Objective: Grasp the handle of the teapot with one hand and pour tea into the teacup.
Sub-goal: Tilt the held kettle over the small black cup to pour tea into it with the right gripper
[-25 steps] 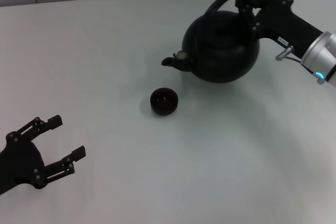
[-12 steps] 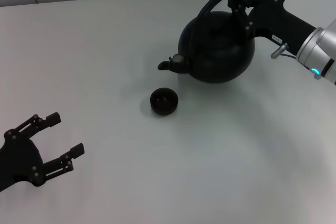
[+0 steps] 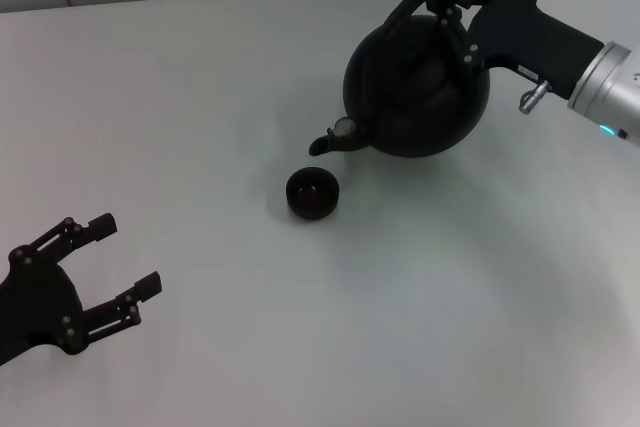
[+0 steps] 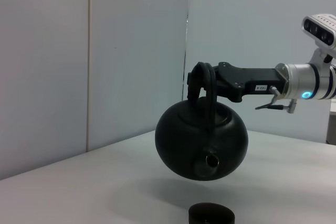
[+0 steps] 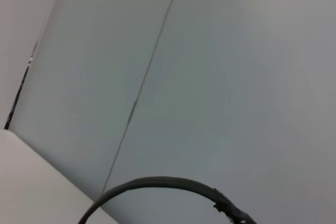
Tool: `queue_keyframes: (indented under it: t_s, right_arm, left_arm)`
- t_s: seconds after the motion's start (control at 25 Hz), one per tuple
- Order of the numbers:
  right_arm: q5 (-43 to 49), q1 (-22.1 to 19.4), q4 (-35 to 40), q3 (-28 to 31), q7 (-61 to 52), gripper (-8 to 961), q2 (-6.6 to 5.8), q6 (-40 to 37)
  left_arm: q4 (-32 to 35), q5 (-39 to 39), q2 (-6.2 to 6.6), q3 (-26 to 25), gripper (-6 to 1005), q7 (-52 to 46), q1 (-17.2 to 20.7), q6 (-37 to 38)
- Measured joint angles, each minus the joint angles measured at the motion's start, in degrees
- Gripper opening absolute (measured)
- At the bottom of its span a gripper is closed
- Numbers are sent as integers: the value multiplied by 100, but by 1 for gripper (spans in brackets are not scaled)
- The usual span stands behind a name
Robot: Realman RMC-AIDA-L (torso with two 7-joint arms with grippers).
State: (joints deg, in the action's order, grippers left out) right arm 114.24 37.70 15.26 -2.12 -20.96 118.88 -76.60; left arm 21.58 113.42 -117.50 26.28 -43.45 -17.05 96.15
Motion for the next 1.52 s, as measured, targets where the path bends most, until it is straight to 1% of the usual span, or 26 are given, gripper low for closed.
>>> queue_keyframes:
  t_s: [0.48, 0.8, 1.24, 1.52]
  right_arm:
    - [5, 108, 82, -95, 762, 77, 7, -17]
    - [-12, 161, 342, -564, 747, 77, 7, -59]
    - [-16, 252, 571, -791, 726, 76, 0, -77]
    - [-34, 255, 724, -1043, 771, 76, 2, -84]
  left_arm:
    - [4, -4, -7, 0, 863, -5, -16, -39]
    - [4, -4, -19, 0, 864, -6, -46, -53]
    - [4, -4, -21, 0, 864, -6, -52, -80]
    - [4, -3, -26, -51, 863, -8, -52, -80]
